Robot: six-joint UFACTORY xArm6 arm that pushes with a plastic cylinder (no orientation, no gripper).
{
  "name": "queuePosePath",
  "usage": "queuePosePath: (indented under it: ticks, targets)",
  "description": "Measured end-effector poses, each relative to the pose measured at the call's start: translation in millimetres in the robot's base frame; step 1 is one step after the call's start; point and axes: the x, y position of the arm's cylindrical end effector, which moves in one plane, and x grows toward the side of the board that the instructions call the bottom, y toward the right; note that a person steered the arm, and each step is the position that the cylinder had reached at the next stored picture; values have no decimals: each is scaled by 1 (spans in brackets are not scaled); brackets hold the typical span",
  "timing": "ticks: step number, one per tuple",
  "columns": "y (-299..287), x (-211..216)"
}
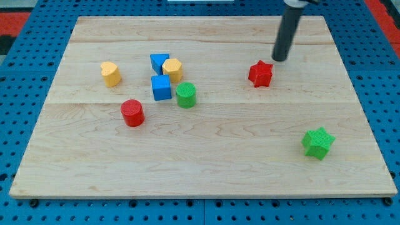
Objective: Place the red star top to the green star
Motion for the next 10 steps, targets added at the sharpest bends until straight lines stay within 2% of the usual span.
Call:
queuePosePath:
  ticks: [1, 2, 3, 6, 7, 8, 9, 10]
  targets:
    - [-79, 11]
    - [-25, 44]
    - [22, 54]
    - [39, 142]
    - [39, 117]
    - [2, 113]
    - [2, 151]
    - [11, 157]
